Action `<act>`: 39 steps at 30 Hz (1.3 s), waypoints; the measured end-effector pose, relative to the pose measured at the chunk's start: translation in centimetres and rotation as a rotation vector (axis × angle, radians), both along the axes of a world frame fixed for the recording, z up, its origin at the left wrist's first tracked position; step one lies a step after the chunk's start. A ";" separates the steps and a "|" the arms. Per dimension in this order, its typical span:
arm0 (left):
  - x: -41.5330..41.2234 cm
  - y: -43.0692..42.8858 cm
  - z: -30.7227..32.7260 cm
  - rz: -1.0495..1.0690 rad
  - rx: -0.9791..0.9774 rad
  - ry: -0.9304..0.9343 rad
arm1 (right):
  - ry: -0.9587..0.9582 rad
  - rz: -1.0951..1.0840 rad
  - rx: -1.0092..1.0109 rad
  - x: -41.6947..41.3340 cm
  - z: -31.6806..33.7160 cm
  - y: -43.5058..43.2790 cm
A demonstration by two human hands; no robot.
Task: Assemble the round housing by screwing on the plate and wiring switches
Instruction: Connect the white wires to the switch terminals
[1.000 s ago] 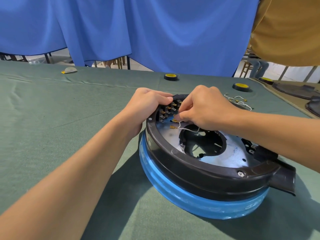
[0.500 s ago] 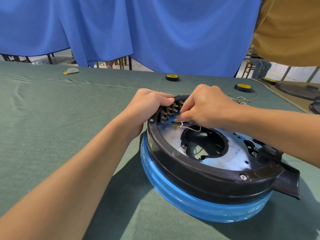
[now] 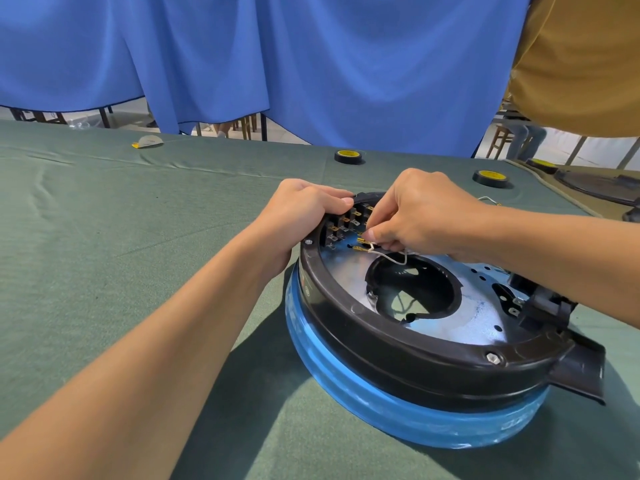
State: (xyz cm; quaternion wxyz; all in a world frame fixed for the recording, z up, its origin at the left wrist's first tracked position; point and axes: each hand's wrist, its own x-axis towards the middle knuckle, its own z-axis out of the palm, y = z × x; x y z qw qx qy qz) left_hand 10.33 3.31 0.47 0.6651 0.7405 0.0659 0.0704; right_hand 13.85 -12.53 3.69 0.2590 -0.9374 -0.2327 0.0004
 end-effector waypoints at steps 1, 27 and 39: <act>0.0 0.0 0.0 -0.002 0.000 0.001 | 0.000 -0.003 0.003 0.0 0.0 0.0; 0.0 -0.2 0.2 -0.002 -0.021 0.005 | -0.149 -0.109 -0.077 -0.9 -0.9 1.9; -0.1 -0.3 0.2 -0.014 -0.035 0.007 | -0.183 -0.018 -0.104 -1.3 -0.5 1.1</act>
